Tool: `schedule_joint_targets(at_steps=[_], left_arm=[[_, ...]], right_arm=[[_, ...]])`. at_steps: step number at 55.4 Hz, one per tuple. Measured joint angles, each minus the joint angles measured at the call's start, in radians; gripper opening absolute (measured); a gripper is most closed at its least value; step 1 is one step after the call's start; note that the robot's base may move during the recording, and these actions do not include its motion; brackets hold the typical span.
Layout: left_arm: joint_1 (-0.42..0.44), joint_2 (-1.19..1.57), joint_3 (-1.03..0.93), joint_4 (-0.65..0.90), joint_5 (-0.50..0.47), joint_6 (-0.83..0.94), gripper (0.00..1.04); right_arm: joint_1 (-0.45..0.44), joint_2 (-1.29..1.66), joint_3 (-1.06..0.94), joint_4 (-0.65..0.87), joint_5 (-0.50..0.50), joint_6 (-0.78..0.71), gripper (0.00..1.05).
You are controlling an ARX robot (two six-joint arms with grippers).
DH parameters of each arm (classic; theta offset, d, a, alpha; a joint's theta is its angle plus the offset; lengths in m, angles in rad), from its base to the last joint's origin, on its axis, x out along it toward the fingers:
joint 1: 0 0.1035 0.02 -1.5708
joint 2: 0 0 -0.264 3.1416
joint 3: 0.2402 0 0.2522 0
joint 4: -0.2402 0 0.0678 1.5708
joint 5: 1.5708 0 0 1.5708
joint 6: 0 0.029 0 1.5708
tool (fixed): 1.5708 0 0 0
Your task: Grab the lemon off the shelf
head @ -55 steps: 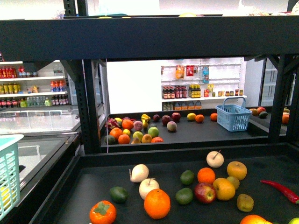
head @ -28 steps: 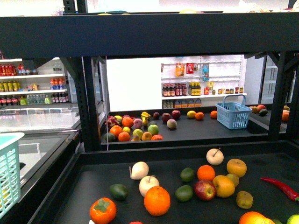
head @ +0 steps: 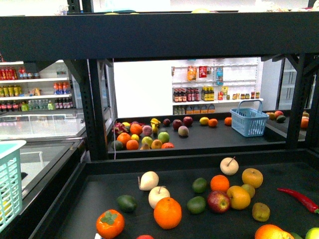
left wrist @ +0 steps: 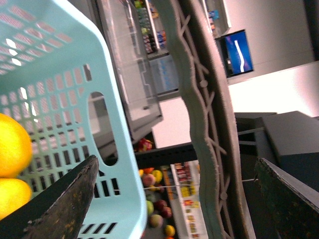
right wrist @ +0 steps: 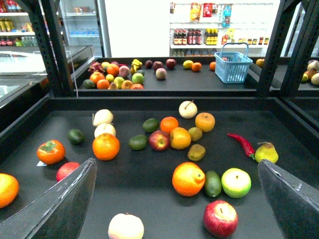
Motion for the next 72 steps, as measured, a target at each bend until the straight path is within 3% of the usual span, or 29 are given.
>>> schedule_joint_targets(at_steps=[14, 26, 28, 32, 40, 44, 51, 72], left_arm=[[-0.072, -0.326, -0.06, -0.364, -0.113, 0.579, 0.97], [-0.166, -0.739, -0.243, -0.516, -0.145, 0.855, 0.97], [-0.163, -0.796, -0.263, -0.548, -0.076, 0.901, 0.93], [-0.178, -0.956, -0.341, -0.635, 0.151, 1.026, 0.79], [-0.336, -1.25, -0.499, -0.798, 0.129, 1.136, 0.55], [-0.346, -1.457, -0.565, -0.934, 0.109, 1.159, 0.37], [-0.349, -1.596, -0.653, -0.931, 0.108, 1.168, 0.04], [-0.349, -1.677, -0.777, -0.895, 0.108, 1.172, 0.03]], right_arm=[[0.0, 0.0, 0.0, 0.0, 0.0, 0.0, 0.97], [0.0, 0.0, 0.0, 0.0, 0.0, 0.0, 0.97], [0.0, 0.0, 0.0, 0.0, 0.0, 0.0, 0.97], [0.0, 0.0, 0.0, 0.0, 0.001, 0.0, 0.97], [0.0, 0.0, 0.0, 0.0, -0.002, 0.0, 0.97], [0.0, 0.0, 0.0, 0.0, 0.001, 0.0, 0.97], [0.0, 0.0, 0.0, 0.0, -0.001, 0.0, 0.97], [0.0, 0.0, 0.0, 0.0, 0.0, 0.0, 0.97]])
